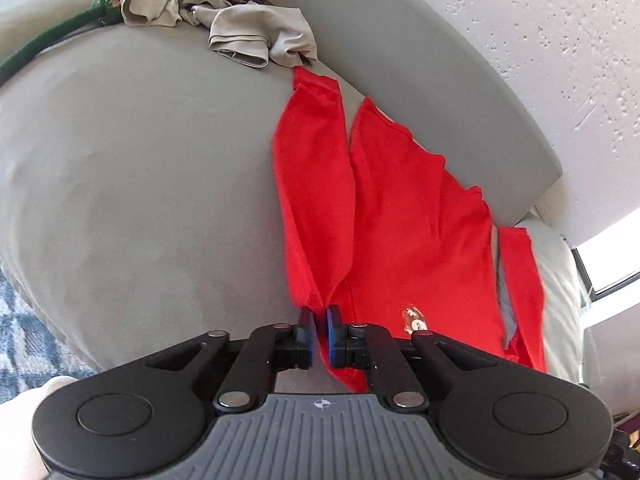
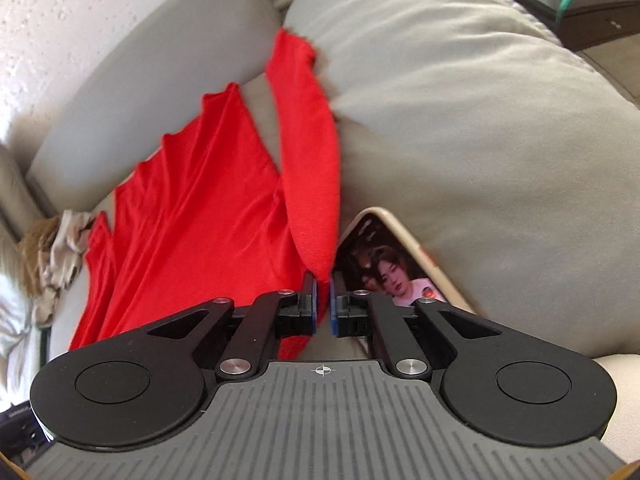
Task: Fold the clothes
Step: 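Lay the red shirt flat on the sofa and open both tools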
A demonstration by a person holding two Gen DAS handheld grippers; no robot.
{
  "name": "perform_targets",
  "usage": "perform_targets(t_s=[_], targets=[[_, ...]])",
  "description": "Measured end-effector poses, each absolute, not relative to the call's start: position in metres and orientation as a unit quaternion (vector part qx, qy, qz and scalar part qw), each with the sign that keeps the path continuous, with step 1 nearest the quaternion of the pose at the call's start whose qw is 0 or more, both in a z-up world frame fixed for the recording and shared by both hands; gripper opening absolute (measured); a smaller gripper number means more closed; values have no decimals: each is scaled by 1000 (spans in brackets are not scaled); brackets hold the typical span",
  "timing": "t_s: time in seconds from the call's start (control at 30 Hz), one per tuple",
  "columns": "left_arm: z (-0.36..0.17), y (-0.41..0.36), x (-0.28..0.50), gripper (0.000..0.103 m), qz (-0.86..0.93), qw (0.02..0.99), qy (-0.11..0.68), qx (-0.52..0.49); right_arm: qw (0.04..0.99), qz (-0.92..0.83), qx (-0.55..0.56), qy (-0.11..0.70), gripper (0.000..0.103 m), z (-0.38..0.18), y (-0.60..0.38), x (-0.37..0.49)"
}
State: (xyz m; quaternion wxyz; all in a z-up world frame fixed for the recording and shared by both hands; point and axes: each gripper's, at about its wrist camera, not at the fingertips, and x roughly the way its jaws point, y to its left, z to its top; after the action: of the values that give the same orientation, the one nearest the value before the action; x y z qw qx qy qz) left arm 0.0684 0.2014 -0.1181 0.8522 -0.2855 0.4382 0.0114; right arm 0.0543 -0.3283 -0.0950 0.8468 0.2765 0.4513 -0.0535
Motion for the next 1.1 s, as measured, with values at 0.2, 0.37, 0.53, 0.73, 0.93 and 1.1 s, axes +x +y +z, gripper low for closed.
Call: perform_targets(t_s=[0.2, 0.37, 0.53, 0.73, 0.93, 1.1], targets=[[-103, 168, 31, 50, -13, 860, 450, -242, 835, -20, 303, 460, 67, -95, -322, 33], [-125, 135, 15, 54, -59, 857, 436, -266, 805, 47, 362, 468, 66, -116, -312, 9], [-158, 116, 12, 51, -74, 847, 418, -322, 794, 58, 400, 455, 54, -149, -295, 3], [-172, 109, 17, 50, -62, 841, 404, -355, 808, 46, 390, 440, 53, -166, -280, 15], [-168, 94, 35, 6, -49, 844, 431, -316, 818, 16, 381, 430, 34, -168, -273, 31], [-146, 82, 26, 4, -57, 860, 448, -237, 837, -2, 325, 441, 4, -150, -266, 28]])
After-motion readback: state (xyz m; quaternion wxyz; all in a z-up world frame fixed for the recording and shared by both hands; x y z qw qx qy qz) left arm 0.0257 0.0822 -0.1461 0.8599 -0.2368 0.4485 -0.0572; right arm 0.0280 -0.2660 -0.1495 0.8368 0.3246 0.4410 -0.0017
